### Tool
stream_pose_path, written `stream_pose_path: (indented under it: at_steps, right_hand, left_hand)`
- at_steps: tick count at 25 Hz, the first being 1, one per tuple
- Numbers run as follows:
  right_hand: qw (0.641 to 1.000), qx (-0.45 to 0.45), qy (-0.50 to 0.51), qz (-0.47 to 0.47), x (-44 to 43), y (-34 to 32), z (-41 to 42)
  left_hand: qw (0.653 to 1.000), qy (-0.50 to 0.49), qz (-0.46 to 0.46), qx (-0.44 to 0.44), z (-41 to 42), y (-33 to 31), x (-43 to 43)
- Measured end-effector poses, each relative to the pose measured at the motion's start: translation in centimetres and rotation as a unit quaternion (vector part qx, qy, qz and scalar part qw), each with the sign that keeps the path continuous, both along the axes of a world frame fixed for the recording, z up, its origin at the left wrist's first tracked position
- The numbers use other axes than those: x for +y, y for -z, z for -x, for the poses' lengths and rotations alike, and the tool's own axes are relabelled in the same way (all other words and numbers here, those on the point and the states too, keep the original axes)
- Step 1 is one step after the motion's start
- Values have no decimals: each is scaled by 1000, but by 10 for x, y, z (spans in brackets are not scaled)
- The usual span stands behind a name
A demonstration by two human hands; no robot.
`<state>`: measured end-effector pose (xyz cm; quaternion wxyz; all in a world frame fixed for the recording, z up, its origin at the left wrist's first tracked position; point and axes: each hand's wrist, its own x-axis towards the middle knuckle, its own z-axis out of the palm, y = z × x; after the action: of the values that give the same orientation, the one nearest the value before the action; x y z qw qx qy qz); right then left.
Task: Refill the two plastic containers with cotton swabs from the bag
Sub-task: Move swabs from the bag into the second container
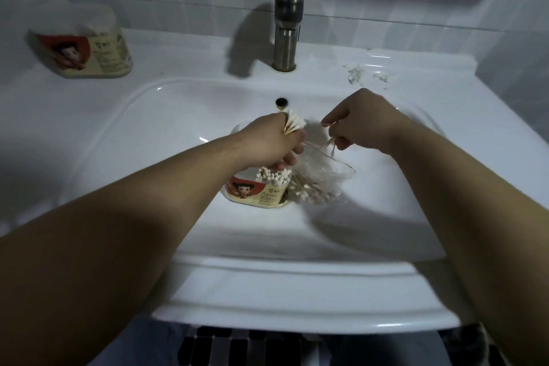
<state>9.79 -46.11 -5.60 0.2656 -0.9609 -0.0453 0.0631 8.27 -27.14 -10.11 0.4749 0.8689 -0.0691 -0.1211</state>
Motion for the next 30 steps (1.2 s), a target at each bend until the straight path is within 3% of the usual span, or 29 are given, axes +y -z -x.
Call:
stream_pose_path:
  at_steps: [6, 9, 19, 25, 30]
  right_hand:
    - [993, -84, 10, -85, 3, -3, 1]
    - [978, -143, 53, -141, 3, -4, -2]
    - [964, -220, 82, -123, 2, -3, -7]
    - [969, -167, 37, -179, 4, -2, -4]
    - [955, -111, -14, -275, 16, 7, -3]
  left_hand:
    - [990, -43, -42, -130, -5, -7, 0]
    - [992, -38, -16, -117, -2, -8, -1]
    - [997, 23, -25, -72, -1, -5, -1]
    - [989, -57, -21, -136, -2, -12, 2]
    - [988, -6, 149, -47, 1, -11, -4]
